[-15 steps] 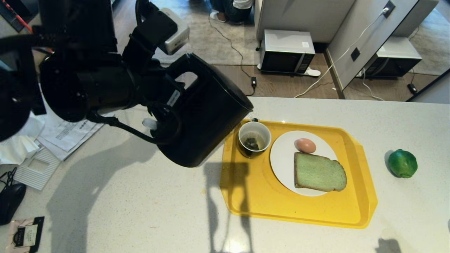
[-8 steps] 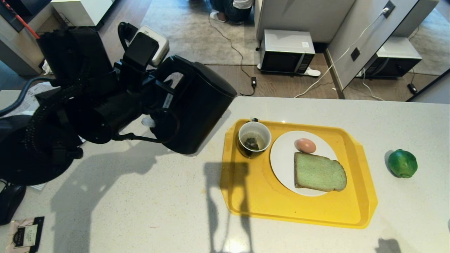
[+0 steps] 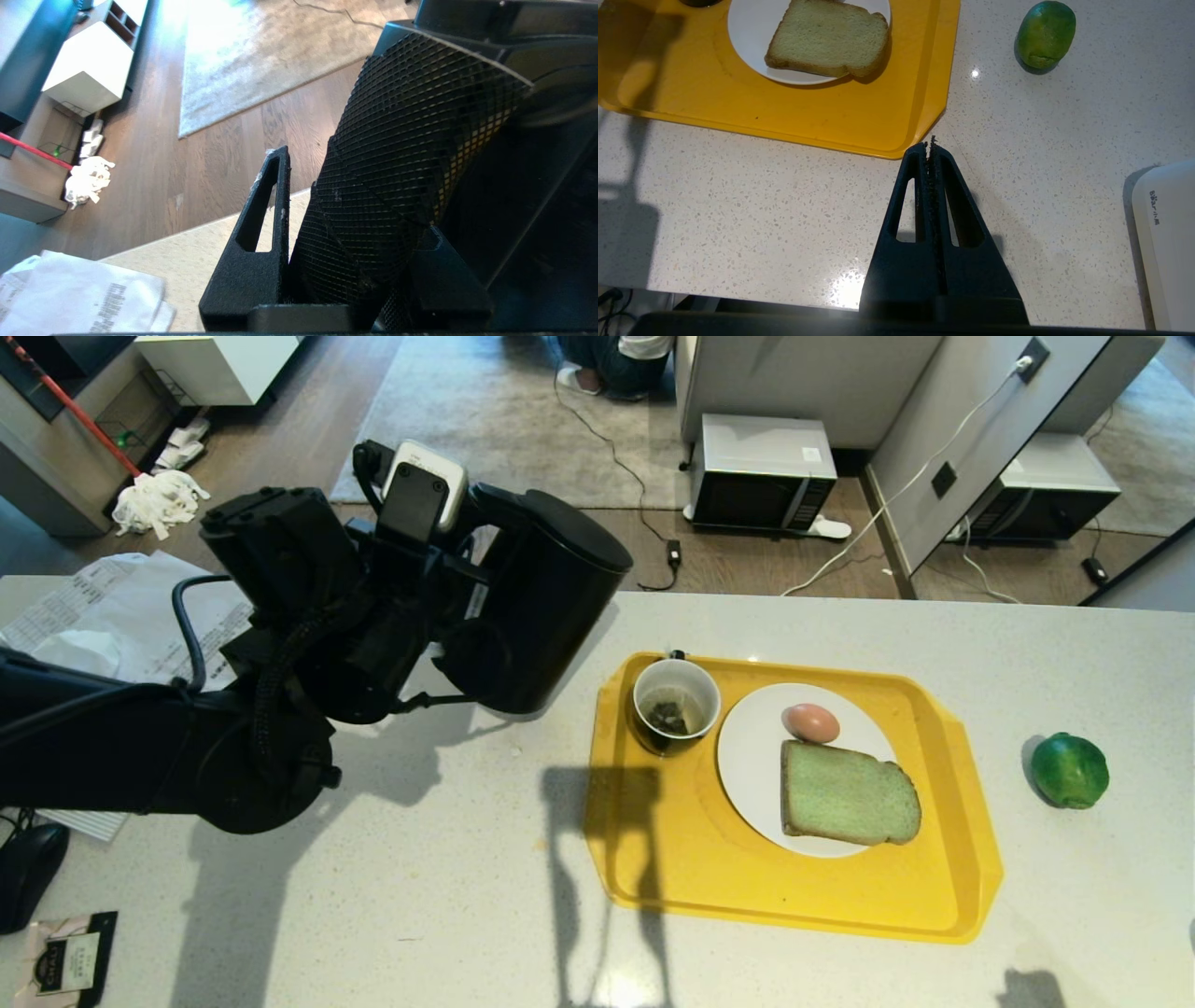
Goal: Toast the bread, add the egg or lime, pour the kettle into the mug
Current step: Put the kettle back
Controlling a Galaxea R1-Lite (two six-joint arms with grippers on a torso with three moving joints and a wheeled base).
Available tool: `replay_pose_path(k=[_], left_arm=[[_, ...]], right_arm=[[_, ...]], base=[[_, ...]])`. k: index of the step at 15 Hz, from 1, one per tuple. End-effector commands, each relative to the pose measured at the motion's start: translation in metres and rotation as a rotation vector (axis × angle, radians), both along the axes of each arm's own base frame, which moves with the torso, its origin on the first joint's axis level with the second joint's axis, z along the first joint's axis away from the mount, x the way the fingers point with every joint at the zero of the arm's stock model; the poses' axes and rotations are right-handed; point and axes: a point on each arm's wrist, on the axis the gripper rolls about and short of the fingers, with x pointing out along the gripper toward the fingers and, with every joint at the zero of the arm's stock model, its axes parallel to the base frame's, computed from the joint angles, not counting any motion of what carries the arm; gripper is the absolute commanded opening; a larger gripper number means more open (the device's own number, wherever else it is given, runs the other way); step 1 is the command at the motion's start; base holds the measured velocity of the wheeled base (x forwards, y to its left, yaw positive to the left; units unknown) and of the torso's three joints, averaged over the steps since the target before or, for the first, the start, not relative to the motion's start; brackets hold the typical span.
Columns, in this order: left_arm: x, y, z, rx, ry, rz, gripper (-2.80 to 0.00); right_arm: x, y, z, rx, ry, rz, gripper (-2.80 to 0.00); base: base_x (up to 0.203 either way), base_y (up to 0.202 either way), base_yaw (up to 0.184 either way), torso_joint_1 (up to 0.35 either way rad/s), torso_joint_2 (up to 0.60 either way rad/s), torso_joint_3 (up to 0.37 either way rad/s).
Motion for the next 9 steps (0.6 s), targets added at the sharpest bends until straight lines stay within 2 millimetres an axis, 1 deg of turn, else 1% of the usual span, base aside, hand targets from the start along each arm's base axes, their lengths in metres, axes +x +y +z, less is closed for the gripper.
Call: replay_pose_path(k=[1,6,9], left_arm=[[0.01,-0.006,-0.016,0.021,0.034,-0.002,-2.8],[0.015,-0.014,-0.023,0.021,0.049,-0.016,-2.8],[0.014,-0.018,-0.028,0.002,0.066,-0.032,-2.8]], right_arm=[[0.0,0.0,0.0,0.0,0.001,0.0,-2.8],[0.0,0.0,0.0,0.0,0.001,0.0,-2.8],[0.0,0.0,0.0,0.0,0.001,0.0,-2.8]], base=[[0.0,0.0,0.0,0.0,0.0,0.0],[0.0,0.0,0.0,0.0,0.0,0.0],[0.0,0.0,0.0,0.0,0.0,0.0]])
